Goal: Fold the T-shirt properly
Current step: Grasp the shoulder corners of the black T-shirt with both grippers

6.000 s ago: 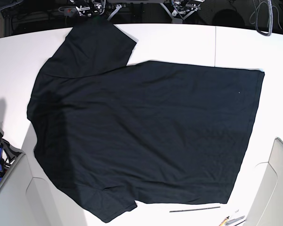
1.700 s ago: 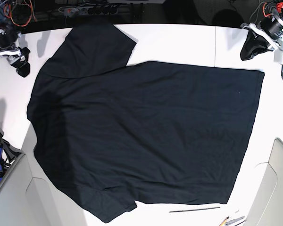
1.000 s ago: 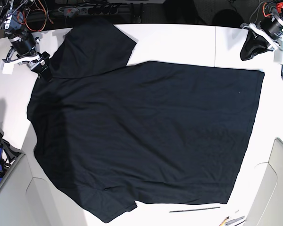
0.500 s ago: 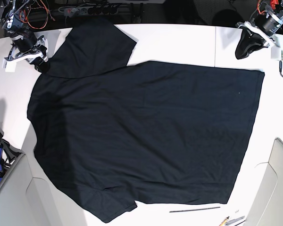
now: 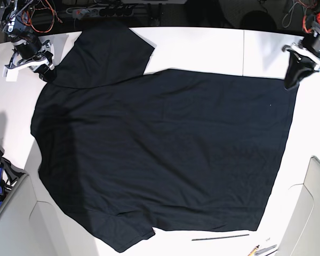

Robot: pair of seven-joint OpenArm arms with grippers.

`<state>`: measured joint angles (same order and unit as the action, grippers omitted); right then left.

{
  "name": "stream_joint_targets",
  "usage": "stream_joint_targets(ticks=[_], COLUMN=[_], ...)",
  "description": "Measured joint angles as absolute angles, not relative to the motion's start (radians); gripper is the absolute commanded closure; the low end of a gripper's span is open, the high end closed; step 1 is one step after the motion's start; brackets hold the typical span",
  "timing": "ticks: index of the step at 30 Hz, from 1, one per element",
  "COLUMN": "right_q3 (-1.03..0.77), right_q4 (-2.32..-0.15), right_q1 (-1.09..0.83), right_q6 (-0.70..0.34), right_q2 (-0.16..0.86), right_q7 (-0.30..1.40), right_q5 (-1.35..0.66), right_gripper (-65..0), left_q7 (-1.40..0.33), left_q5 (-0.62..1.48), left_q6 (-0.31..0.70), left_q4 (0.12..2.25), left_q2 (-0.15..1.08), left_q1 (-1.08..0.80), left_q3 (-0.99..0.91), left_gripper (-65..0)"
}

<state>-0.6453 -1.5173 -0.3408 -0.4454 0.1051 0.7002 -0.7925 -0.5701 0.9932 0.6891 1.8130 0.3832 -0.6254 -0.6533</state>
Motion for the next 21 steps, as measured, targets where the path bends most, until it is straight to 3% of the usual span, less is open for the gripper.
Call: stream_joint_targets(ticks=[4,6,9,13,21], right_q3=[-0.645,-0.645,-0.645,-0.645,-0.645], right_q4=[-1.517,-1.517,-1.517,-1.517,-1.517], right_q1=[-0.341,-0.341,-0.341,-0.341,-0.338], right_q6=[-0.446,-0.445,-0.445,-0.458,-0.469], right_q2=[0.105,0.105,0.105,0.105,0.105], right_q7=[0.7,0.7,0.7,0.7,0.7], right_q5=[-0.792,-0.793,-0.819,-0.823,-0.823], right_gripper=[0.0,0.0,0.0,0.0,0.0], left_q7=[-0.577,-0.577,-0.577,-0.593,-0.681], left_q5=[0.993,0.987,0.935,0.903,1.056], left_q6=[0.689,0.689,0.691,0.618,0.618], left_q4=[1.813,1.807,1.753,1.568,1.295], left_q2=[0.435,0.447,0.448,0.45,0.477], left_q1=[-0.603,-0.591,-0.553,-0.468,-0.371], left_q3=[-0.721,-0.735,-0.732,-0.731,-0.731], left_gripper=[-22.7,-28.3,-28.4,-28.4,-28.4])
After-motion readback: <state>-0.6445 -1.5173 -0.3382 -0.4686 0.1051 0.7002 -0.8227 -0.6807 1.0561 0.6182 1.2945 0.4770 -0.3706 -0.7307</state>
